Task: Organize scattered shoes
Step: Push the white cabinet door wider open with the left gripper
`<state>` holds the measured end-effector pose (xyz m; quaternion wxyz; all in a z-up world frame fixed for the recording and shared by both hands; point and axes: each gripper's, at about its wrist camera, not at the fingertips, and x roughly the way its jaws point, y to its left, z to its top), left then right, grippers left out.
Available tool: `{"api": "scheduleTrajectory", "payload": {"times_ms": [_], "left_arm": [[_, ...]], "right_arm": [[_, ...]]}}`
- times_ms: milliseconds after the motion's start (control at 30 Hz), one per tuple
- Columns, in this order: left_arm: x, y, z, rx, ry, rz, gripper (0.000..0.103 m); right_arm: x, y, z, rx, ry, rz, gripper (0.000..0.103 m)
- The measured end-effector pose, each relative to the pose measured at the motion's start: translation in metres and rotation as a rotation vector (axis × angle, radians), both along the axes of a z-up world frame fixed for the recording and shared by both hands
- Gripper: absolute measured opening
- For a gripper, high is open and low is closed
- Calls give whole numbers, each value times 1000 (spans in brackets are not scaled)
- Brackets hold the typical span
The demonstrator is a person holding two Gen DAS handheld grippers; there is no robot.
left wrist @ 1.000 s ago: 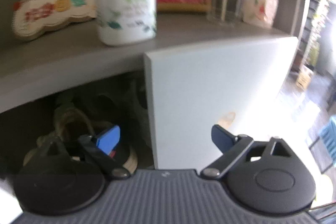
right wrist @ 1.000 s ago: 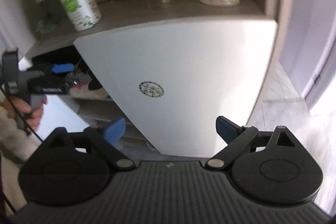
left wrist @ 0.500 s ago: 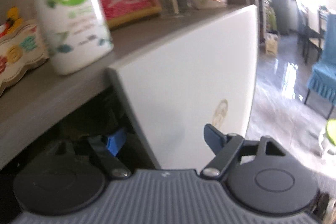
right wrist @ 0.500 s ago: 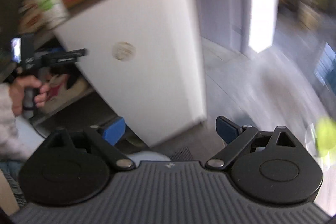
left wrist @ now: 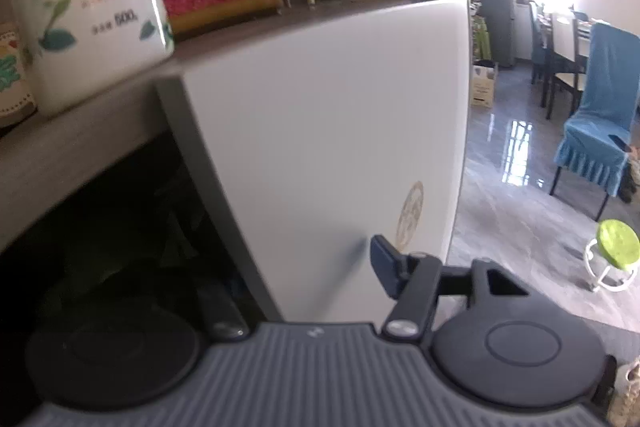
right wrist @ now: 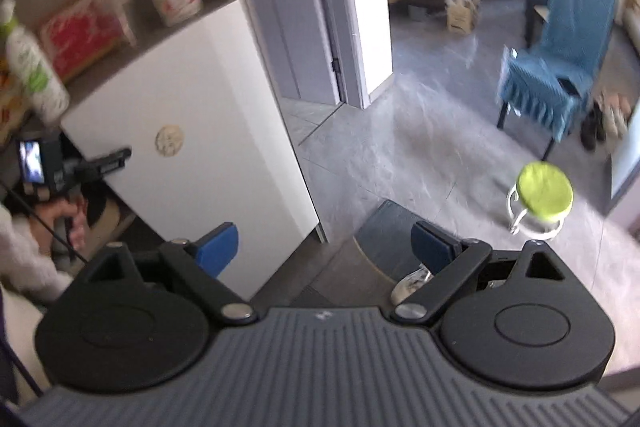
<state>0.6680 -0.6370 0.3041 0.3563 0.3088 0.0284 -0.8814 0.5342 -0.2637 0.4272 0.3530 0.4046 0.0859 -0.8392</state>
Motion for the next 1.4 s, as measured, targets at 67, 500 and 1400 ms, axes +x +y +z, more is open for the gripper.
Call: {"api": "scheduleTrajectory", "payload": {"times_ms": [67, 500, 1400], "left_arm": [[2, -5, 0, 5, 14, -13, 60], [11, -1, 1, -77, 3, -176, 48], [-34, 161, 19, -131, -25, -91, 32]], "right_arm": [[0, 1, 2, -85, -70, -75, 95], [29, -6, -6, -66, -164, -267, 95], [-16, 108, -11, -139, -97, -258, 95]]}}
